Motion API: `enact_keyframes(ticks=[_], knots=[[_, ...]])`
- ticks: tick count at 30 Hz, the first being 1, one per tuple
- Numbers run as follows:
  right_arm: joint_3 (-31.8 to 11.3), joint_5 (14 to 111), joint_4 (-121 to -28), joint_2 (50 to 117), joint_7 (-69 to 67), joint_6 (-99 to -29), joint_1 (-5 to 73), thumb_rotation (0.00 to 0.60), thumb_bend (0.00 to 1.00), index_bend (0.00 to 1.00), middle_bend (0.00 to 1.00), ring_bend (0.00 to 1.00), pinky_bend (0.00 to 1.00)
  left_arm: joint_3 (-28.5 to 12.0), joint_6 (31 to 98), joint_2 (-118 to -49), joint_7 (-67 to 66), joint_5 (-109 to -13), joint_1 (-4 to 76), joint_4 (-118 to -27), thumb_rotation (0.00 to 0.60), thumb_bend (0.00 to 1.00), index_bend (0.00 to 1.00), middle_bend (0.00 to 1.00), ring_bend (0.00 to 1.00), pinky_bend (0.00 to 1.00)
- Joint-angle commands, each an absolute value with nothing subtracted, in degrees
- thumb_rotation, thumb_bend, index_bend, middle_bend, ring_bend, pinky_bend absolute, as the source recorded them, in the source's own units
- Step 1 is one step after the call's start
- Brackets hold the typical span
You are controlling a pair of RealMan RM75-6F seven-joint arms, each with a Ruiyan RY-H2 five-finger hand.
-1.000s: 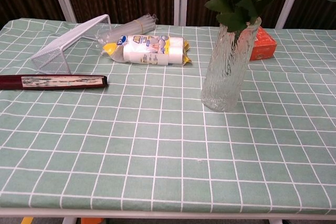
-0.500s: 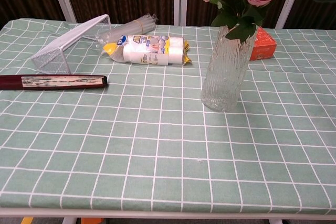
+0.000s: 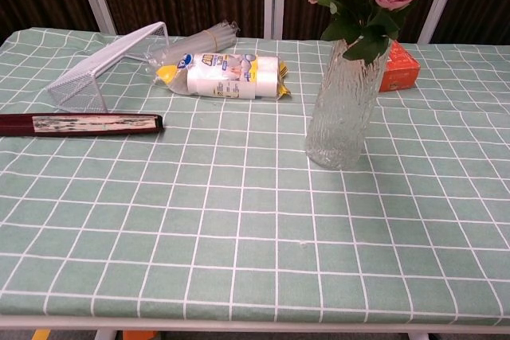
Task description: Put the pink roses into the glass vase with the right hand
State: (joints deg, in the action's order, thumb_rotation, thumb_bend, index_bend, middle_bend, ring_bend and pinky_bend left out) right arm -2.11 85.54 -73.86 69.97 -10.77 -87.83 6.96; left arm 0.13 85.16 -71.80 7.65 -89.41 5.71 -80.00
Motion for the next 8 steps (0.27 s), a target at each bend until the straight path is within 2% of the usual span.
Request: enact_keyframes(ticks=[1, 8], knots=[[-1.3, 84.6, -67.8, 74.0, -8.2, -91.2, 3.6, 0.600, 0.05, 0.00, 0.00, 0.00, 0.00, -0.1, 86.1, -72.4, 7.6, -89.7, 5.5, -79.5, 0.600, 0.01, 0.16, 0.07, 0.05, 0.14], [-0.9, 85.3, -66.3, 75.0, -8.4, -90.5, 2.9, 0.600, 0.05, 0.00, 0.00, 0.00, 0.00, -0.3, 87.4, -73.5, 7.4, -90.4, 5.3, -78.5, 0.600, 0.01, 0.16, 0.07, 0.05, 0.14]])
